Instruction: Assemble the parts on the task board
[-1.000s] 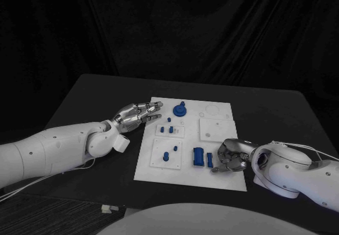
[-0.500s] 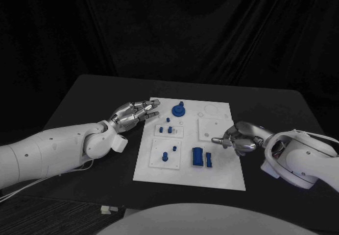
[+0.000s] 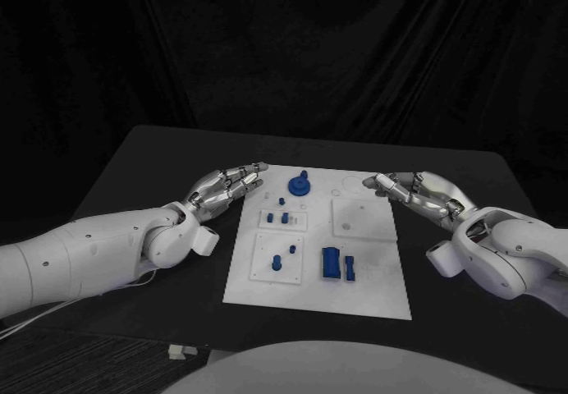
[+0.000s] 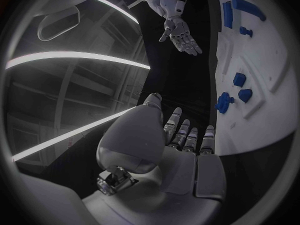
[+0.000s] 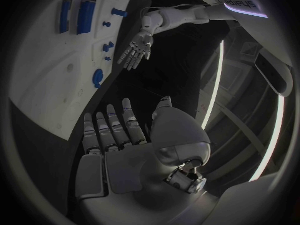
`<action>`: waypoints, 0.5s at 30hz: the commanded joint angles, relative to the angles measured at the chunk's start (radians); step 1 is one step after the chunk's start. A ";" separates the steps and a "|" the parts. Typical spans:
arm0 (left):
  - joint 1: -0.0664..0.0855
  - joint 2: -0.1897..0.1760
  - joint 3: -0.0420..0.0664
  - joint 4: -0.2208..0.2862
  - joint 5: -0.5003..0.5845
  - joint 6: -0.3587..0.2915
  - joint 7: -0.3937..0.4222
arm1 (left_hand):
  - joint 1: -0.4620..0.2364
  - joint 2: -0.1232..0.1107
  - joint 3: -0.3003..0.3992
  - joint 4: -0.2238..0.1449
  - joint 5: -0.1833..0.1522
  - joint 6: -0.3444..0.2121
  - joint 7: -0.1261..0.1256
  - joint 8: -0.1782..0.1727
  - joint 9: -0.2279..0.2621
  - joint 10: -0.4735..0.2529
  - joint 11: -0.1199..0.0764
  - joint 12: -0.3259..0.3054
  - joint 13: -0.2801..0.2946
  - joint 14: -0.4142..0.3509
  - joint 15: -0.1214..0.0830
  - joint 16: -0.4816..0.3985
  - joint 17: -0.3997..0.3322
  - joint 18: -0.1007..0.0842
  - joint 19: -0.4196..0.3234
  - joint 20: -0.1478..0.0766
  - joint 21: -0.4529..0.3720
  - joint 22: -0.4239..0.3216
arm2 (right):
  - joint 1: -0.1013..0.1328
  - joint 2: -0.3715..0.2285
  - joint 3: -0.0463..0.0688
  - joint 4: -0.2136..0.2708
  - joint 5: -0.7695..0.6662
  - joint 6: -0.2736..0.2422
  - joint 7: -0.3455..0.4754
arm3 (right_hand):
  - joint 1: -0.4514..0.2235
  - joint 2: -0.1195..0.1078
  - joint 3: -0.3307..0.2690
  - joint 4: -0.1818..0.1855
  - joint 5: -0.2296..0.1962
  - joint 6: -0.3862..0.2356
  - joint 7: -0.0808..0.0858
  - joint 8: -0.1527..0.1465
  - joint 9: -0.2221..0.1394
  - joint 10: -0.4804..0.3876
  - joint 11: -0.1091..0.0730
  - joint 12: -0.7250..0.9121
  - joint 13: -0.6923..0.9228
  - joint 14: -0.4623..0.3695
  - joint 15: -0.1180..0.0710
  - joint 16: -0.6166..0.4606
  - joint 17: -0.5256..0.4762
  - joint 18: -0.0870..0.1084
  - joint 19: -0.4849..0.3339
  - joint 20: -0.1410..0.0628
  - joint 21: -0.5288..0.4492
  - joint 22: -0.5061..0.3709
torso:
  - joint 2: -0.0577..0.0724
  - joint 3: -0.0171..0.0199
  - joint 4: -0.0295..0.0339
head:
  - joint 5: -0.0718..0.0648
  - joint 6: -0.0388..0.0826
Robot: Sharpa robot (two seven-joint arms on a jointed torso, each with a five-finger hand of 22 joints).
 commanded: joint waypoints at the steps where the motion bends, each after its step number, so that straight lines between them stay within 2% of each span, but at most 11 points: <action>1: -0.001 -0.001 0.001 0.012 -0.080 -0.110 0.299 | -0.019 0.004 -0.034 0.000 -0.041 -0.034 -0.021 -0.016 -0.003 -0.012 -0.027 -0.015 -0.003 -0.001 -0.023 -0.009 -0.004 0.018 -0.002 -0.016 -0.006 -0.005 | -0.023 0.012 -0.001 -0.020 0.146 0.022 0.269 | 0.019 -0.024 0.034 0.002 0.012 -0.158 -0.064 -0.041 -0.121 -0.201 -0.062 -0.059 -0.119 -0.285 -0.056 -0.035 -0.127 -0.012 -0.256 0.004 -0.033 -0.307 | 0.004 0.0003 0.0000 | 0.001 0.000; 2: -0.001 -0.002 0.001 0.013 -0.087 -0.123 0.306 | -0.022 0.005 -0.042 0.000 -0.046 -0.036 -0.025 -0.019 -0.003 -0.014 -0.032 -0.017 -0.004 -0.001 -0.030 -0.009 -0.004 0.017 -0.002 -0.013 -0.006 -0.006 | -0.031 0.016 -0.001 -0.026 0.138 0.016 0.289 | 0.017 -0.032 0.043 0.000 0.015 -0.204 -0.082 -0.047 -0.157 -0.255 -0.092 -0.074 -0.155 -0.317 -0.059 -0.041 -0.144 -0.003 -0.260 0.002 -0.035 -0.322 | 0.005 0.0004 0.0003 | 0.001 0.000; 3: -0.001 -0.002 0.001 0.014 -0.092 -0.133 0.310 | -0.021 0.006 -0.049 -0.001 -0.045 -0.034 -0.032 -0.021 -0.003 -0.015 -0.044 -0.017 -0.004 -0.001 -0.043 -0.009 -0.004 0.016 -0.002 -0.012 -0.006 -0.007 | -0.037 0.019 -0.001 -0.031 0.133 0.014 0.304 | 0.013 -0.042 0.063 -0.009 0.016 -0.216 -0.090 -0.042 -0.187 -0.280 -0.106 -0.063 -0.176 -0.324 -0.064 -0.045 -0.151 0.021 -0.261 0.001 -0.035 -0.326 | 0.005 0.0007 0.0021 | 0.000 0.000; 4: -0.001 -0.003 0.001 0.015 -0.097 -0.144 0.315 | -0.018 0.006 -0.053 -0.001 -0.044 -0.031 -0.036 -0.022 -0.003 -0.014 -0.050 -0.016 -0.004 -0.001 -0.051 -0.009 -0.004 0.016 -0.003 -0.014 -0.006 -0.008 | -0.044 0.022 -0.001 -0.036 0.127 0.013 0.321 | 0.008 -0.046 0.069 0.003 0.014 -0.235 -0.109 -0.044 -0.207 -0.316 -0.143 -0.072 -0.200 -0.342 -0.086 -0.051 -0.161 0.029 -0.263 -0.011 -0.037 -0.337 | 0.005 0.0012 0.0034 | -0.001 0.000; 5: -0.001 -0.004 0.001 0.016 -0.100 -0.152 0.318 | -0.017 0.006 -0.061 -0.001 -0.044 -0.034 -0.044 -0.026 -0.004 -0.015 -0.060 -0.019 -0.004 -0.001 -0.064 -0.009 -0.004 0.016 -0.004 -0.029 -0.007 -0.012 | -0.049 0.024 -0.001 -0.039 0.123 0.012 0.334 | 0.012 -0.052 0.082 0.002 0.016 -0.245 -0.109 -0.041 -0.230 -0.349 -0.187 -0.073 -0.224 -0.348 -0.105 -0.053 -0.165 0.049 -0.264 -0.037 -0.038 -0.349 | 0.005 0.0012 0.0035 | 0.000 0.000; 7: -0.001 -0.005 0.001 0.016 -0.105 -0.164 0.322 | -0.016 0.008 -0.072 -0.001 -0.043 -0.044 -0.051 -0.032 -0.005 -0.019 -0.069 -0.027 -0.005 -0.001 -0.073 -0.009 -0.004 0.018 -0.005 -0.058 -0.008 -0.017 | -0.059 0.030 -0.001 -0.047 0.115 0.010 0.361 | 0.014 -0.062 0.102 0.004 0.019 -0.251 -0.111 -0.029 -0.268 -0.384 -0.228 -0.068 -0.258 -0.348 -0.116 -0.053 -0.165 0.074 -0.264 -0.040 -0.038 -0.349 | 0.004 0.0011 0.0054 | -0.004 0.000; 9: -0.001 -0.005 0.001 0.015 -0.107 -0.169 0.325 | -0.014 0.011 -0.080 -0.001 -0.044 -0.050 -0.055 -0.035 -0.005 -0.021 -0.072 -0.031 -0.005 -0.001 -0.075 -0.009 -0.004 0.019 -0.007 -0.081 -0.009 -0.021 | -0.066 0.034 -0.001 -0.052 0.108 0.006 0.379 | 0.013 -0.067 0.108 0.002 0.017 -0.254 -0.118 -0.023 -0.287 -0.398 -0.246 -0.067 -0.275 -0.348 -0.130 -0.053 -0.165 0.082 -0.264 -0.043 -0.038 -0.349 | 0.003 0.0005 0.0037 | -0.005 0.000; 11: -0.001 -0.004 0.001 0.014 -0.109 -0.173 0.328 | -0.013 0.013 -0.082 -0.001 -0.042 -0.052 -0.056 -0.036 -0.006 -0.022 -0.073 -0.033 -0.006 -0.001 -0.076 -0.009 -0.004 0.019 -0.007 -0.086 -0.010 -0.022 | -0.072 0.038 -0.001 -0.057 0.094 -0.001 0.395 | 0.014 -0.068 0.115 0.002 0.019 -0.283 -0.139 -0.024 -0.319 -0.411 -0.256 -0.067 -0.292 -0.348 -0.147 -0.053 -0.165 0.090 -0.264 -0.057 -0.038 -0.349 | 0.002 0.0007 0.0018 | -0.003 0.000; 13: -0.001 -0.003 0.001 0.014 -0.111 -0.176 0.330 | -0.012 0.014 -0.082 -0.001 -0.041 -0.052 -0.056 -0.036 -0.005 -0.022 -0.074 -0.033 -0.006 -0.001 -0.077 -0.009 -0.004 0.019 -0.007 -0.089 -0.010 -0.023 | -0.078 0.041 -0.001 -0.062 0.080 -0.004 0.409 | 0.013 -0.067 0.117 0.001 0.018 -0.298 -0.144 -0.025 -0.335 -0.417 -0.254 -0.065 -0.300 -0.348 -0.152 -0.053 -0.165 0.092 -0.264 -0.067 -0.038 -0.349 | 0.001 0.0010 0.0006 | 0.000 0.000; 14: -0.001 -0.002 0.001 0.014 -0.111 -0.176 0.331 | -0.010 0.015 -0.085 -0.001 -0.040 -0.050 -0.057 -0.035 -0.005 -0.022 -0.074 -0.032 -0.005 -0.001 -0.079 -0.009 -0.004 0.019 -0.007 -0.099 -0.010 -0.024 | -0.079 0.042 -0.001 -0.063 0.076 -0.006 0.413 | 0.012 -0.067 0.117 0.001 0.018 -0.301 -0.148 -0.025 -0.342 -0.420 -0.257 -0.066 -0.304 -0.348 -0.156 -0.053 -0.165 0.093 -0.264 -0.072 -0.038 -0.349 | 0.001 0.0012 0.0002 | 0.001 0.000; 15: -0.001 -0.001 0.001 0.013 -0.112 -0.176 0.332 | -0.010 0.015 -0.086 -0.001 -0.040 -0.049 -0.057 -0.035 -0.005 -0.021 -0.075 -0.031 -0.005 -0.001 -0.080 -0.009 -0.004 0.019 -0.007 -0.103 -0.010 -0.024 | -0.081 0.043 -0.001 -0.065 0.072 -0.008 0.417 | 0.011 -0.065 0.117 0.001 0.018 -0.329 -0.168 -0.031 -0.362 -0.422 -0.251 -0.061 -0.310 -0.348 -0.161 -0.053 -0.165 0.093 -0.264 -0.079 -0.038 -0.349 | 0.001 0.0019 0.0015 | -0.001 0.000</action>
